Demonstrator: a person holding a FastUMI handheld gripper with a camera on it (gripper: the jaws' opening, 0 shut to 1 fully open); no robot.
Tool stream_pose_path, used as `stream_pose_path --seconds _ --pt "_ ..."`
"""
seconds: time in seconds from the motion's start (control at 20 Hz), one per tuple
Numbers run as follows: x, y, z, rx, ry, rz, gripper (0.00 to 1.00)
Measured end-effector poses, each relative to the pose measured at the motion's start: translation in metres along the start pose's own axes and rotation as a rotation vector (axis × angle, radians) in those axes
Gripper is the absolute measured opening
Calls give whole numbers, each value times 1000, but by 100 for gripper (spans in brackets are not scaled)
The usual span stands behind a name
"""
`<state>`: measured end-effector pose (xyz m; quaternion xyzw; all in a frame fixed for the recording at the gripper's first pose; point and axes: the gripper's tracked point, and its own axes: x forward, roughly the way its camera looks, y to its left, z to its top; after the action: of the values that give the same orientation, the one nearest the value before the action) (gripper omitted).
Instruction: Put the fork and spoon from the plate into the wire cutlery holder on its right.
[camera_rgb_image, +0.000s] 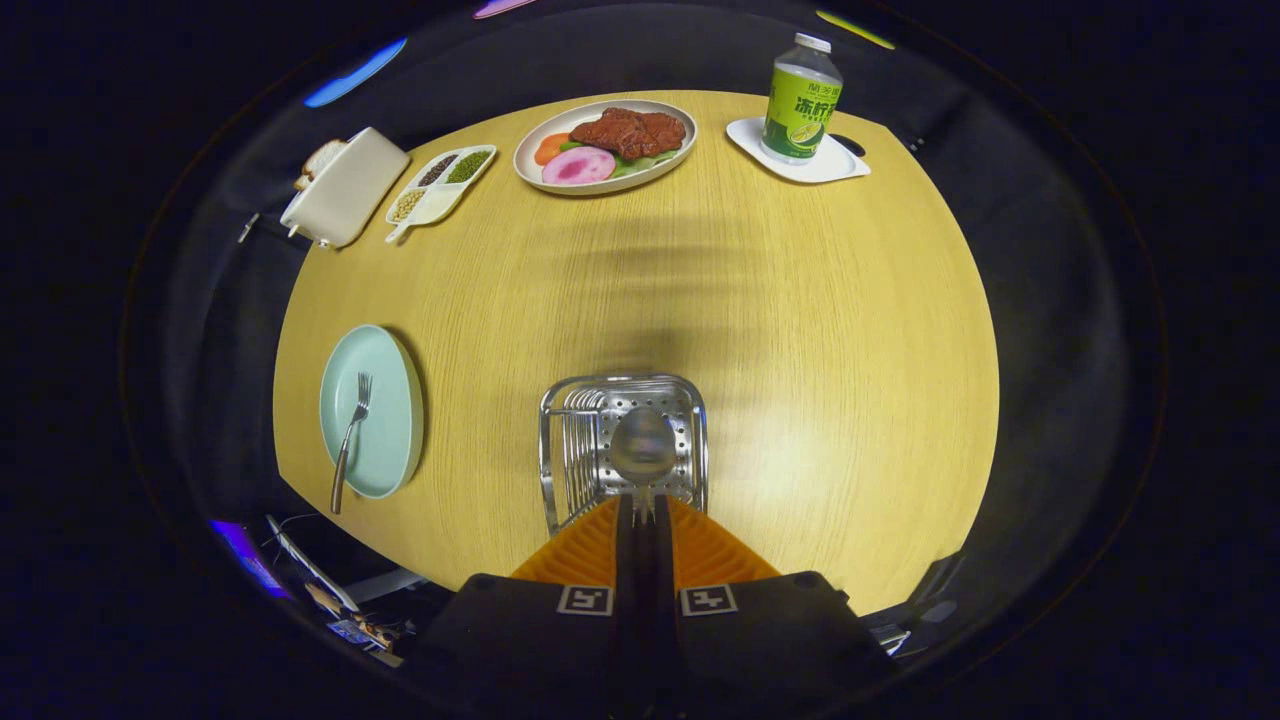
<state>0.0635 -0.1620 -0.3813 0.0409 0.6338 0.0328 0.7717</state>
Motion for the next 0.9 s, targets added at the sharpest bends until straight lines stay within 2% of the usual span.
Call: stream_pose_path --seconds 0.15,0.25,0.3,0.35,0.45,0.5,0.55,0.75,0.9 --pt "4 6 2 -11 9 19 11" --pt "0 8 8 7 -8 32 17" --pt "-3 8 9 16 -16 39 29" --pt "-9 11 11 23 -31 60 34" --pt "-29 16 16 21 -80 84 63" --pt "-39 12 21 3 -119 56 90" --pt "-54 8 26 -14 -160 33 99" --pt "-107 14 39 -6 -311 0 99" --pt "-137 44 42 45 -396 42 99"
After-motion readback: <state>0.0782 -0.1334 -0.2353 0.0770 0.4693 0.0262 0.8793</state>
